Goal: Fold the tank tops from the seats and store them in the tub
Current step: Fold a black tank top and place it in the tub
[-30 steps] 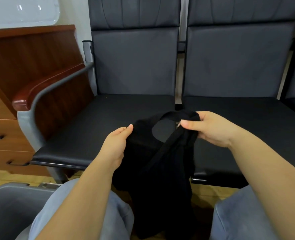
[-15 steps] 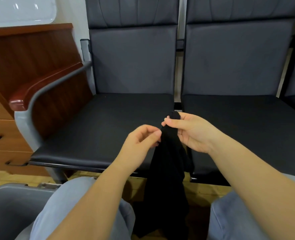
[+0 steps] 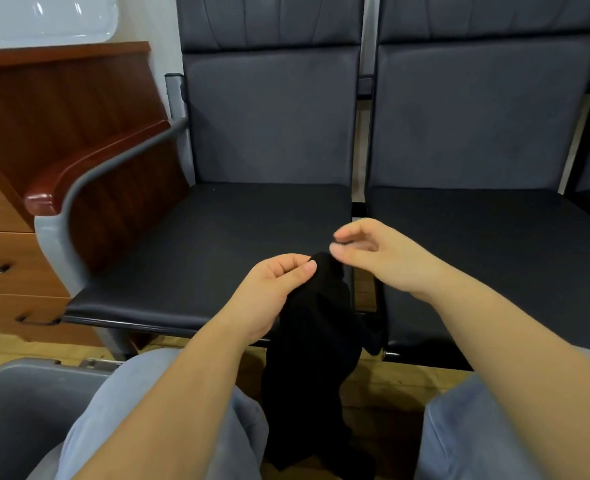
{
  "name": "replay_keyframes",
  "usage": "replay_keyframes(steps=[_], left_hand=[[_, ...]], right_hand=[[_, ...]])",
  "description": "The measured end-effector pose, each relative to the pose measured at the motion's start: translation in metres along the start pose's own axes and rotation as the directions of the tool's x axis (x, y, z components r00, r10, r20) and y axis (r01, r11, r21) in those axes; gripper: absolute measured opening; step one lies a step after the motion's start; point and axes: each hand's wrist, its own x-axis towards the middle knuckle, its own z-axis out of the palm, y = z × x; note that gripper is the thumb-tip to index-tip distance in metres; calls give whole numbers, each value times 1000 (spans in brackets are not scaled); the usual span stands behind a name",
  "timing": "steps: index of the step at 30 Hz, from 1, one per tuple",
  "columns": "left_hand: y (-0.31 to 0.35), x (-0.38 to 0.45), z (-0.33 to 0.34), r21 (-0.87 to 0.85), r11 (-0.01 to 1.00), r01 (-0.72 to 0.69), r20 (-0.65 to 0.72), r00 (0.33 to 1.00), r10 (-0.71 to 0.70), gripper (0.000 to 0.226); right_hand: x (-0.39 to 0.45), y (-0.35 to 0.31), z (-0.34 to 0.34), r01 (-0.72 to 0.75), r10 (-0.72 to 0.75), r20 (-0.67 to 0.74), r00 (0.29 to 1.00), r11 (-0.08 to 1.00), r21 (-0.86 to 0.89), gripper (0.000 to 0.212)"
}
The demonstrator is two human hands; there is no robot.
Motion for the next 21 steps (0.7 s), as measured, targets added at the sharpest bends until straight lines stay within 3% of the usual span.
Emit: replay_keyframes(steps=[3, 6, 8, 11, 13, 18, 21], left_hand=[[2, -2, -4, 108, 991, -82, -8, 996, 83, 11], [4, -3, -9, 64, 990, -127, -24, 991, 129, 14], [6, -4, -11, 7, 993, -116, 2, 993, 116, 15], [6, -3, -12, -80, 994, -73, 29, 997, 75, 15], [4, -1, -12, -83, 994, -72, -13, 997, 71, 15], [-4, 3, -10, 67, 977, -201, -114, 972, 208, 26], [-2, 0, -12, -8, 970, -244, -76, 967, 243, 28]], right_hand=[[-3, -7, 15, -15, 4, 155, 988, 998, 69, 38], [-5, -11, 25, -126, 84, 300, 950, 984, 123, 59], [-7, -14, 26, -196, 91, 390, 916, 951, 239, 54], [-10, -15, 27, -164, 7, 462, 887, 939, 301, 34], [-10, -13, 29, -166, -39, 462, 886, 904, 395, 29], [-6, -12, 30, -204, -27, 330, 944, 736, 646, 44], [-3, -11, 28, -211, -11, 301, 954, 688, 694, 47]])
